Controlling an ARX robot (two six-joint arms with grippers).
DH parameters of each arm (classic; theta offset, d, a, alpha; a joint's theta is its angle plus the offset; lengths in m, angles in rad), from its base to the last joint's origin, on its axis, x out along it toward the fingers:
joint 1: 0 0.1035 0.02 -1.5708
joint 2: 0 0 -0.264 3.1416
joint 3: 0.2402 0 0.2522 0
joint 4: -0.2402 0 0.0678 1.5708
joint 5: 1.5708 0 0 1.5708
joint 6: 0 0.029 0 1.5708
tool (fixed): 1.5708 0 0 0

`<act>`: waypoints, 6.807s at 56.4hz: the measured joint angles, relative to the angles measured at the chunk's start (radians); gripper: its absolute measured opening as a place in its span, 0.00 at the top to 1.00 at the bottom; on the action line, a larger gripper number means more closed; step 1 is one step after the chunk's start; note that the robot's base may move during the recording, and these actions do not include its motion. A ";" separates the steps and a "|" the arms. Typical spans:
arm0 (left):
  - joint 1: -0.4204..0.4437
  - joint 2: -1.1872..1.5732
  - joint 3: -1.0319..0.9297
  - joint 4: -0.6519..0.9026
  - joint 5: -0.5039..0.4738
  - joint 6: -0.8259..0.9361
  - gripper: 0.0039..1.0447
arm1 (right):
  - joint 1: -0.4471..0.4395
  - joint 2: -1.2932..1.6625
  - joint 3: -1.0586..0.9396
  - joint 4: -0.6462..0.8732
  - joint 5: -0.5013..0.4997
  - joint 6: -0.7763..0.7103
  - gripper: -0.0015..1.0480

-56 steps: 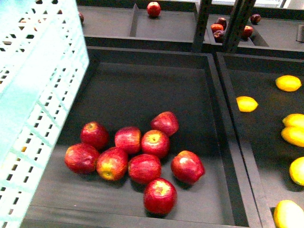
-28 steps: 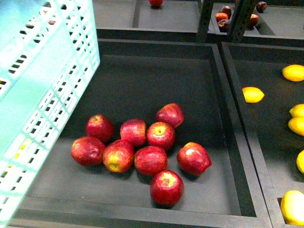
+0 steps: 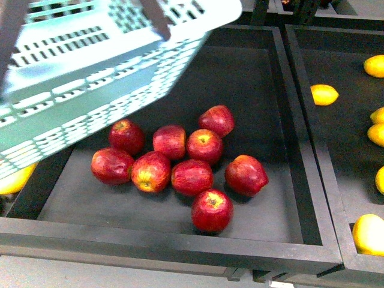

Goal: Pick lemon and mango into basket

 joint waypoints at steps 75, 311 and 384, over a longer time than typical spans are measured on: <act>-0.192 0.105 0.119 -0.013 0.076 -0.027 0.76 | -0.492 0.706 0.181 0.017 -0.043 0.391 0.08; -0.192 0.105 0.119 -0.013 0.074 -0.027 0.77 | -0.196 0.960 0.587 0.130 -0.248 0.261 0.40; -0.192 0.105 0.119 -0.013 0.075 -0.027 0.77 | 0.214 1.185 0.551 0.351 -0.047 0.257 0.08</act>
